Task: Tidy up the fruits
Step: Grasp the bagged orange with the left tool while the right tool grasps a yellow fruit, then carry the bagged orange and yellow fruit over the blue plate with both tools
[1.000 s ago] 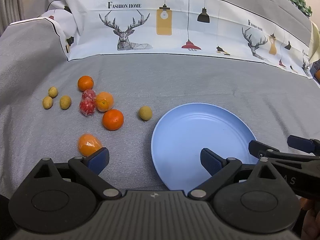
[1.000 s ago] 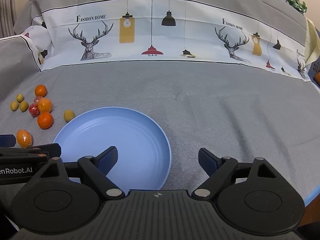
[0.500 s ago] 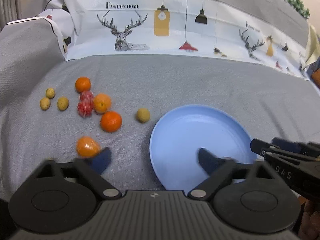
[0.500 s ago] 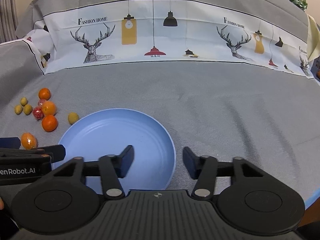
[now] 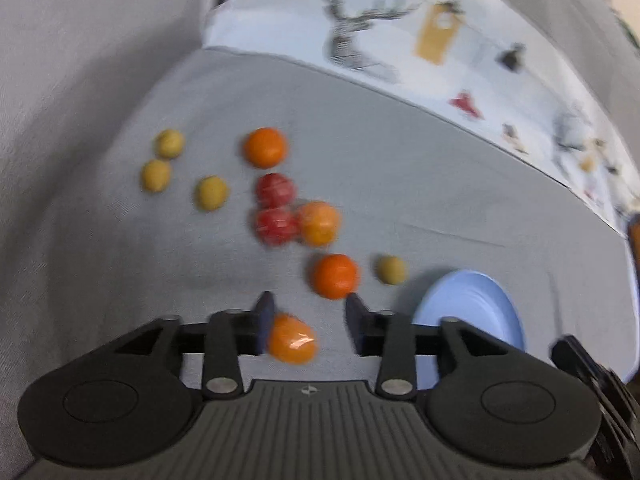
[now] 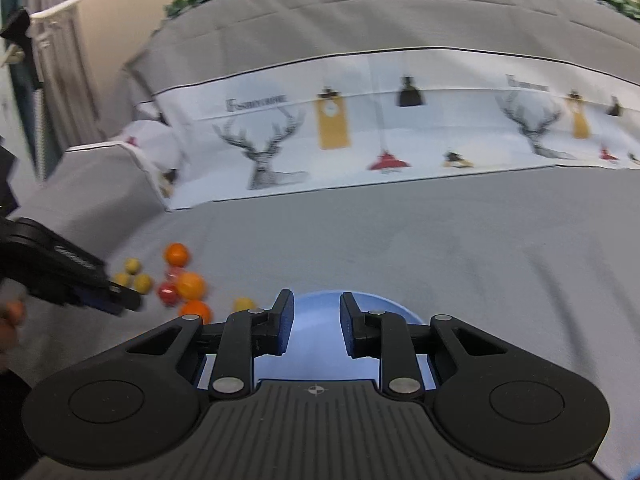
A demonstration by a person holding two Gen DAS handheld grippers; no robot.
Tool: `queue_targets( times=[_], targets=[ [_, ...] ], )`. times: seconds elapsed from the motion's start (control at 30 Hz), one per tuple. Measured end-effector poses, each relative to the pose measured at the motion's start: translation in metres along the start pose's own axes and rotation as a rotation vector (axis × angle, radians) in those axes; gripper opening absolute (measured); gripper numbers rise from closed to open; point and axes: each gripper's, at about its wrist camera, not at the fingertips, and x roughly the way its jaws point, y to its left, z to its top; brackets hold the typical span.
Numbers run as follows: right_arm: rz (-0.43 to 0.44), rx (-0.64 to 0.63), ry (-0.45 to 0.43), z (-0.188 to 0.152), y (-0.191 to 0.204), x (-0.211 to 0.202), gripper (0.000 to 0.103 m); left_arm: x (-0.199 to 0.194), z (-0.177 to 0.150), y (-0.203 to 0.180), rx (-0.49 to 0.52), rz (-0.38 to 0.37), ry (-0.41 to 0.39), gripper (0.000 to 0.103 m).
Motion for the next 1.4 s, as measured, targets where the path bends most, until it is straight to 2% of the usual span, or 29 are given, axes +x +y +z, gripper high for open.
queue_targets(
  times=[0.1, 0.23, 0.33, 0.53, 0.93, 1.0, 1.17, 1.2, 1.4],
  targets=[
    [0.036, -0.042, 0.036, 0.007, 0.013, 0.017, 0.027, 0.012, 0.003, 0.01, -0.07, -0.013, 0.07, 0.052],
    [0.08, -0.089, 0.101, 0.011, 0.031, 0.045, 0.027, 0.018, 0.007, 0.014, -0.074, -0.016, 0.118, 0.053],
    [0.081, -0.125, 0.121, 0.012, 0.045, 0.067, 0.031, 0.022, 0.004, 0.013, -0.061, -0.005, 0.131, 0.053],
    [0.056, -0.232, 0.149, 0.01, 0.069, 0.11, 0.031, 0.028, 0.001, 0.008, -0.032, 0.017, 0.148, 0.053],
    [0.041, -0.281, 0.297, -0.003, 0.079, 0.178, 0.031, 0.039, -0.001, -0.005, 0.041, 0.075, 0.187, 0.052],
    [0.04, -0.289, 0.297, -0.005, 0.08, 0.18, 0.025, 0.041, -0.001, -0.007, 0.059, 0.091, 0.191, 0.052],
    [0.045, -0.279, 0.277, -0.003, 0.079, 0.172, 0.025, 0.048, -0.003, -0.013, 0.1, 0.121, 0.217, 0.045],
    [0.049, -0.277, 0.266, -0.001, 0.078, 0.167, 0.025, 0.05, -0.004, -0.015, 0.111, 0.126, 0.223, 0.042],
    [0.063, -0.216, 0.177, 0.027, 0.065, 0.117, 0.025, 0.049, -0.008, -0.024, 0.161, 0.146, 0.208, 0.041]
  ],
)
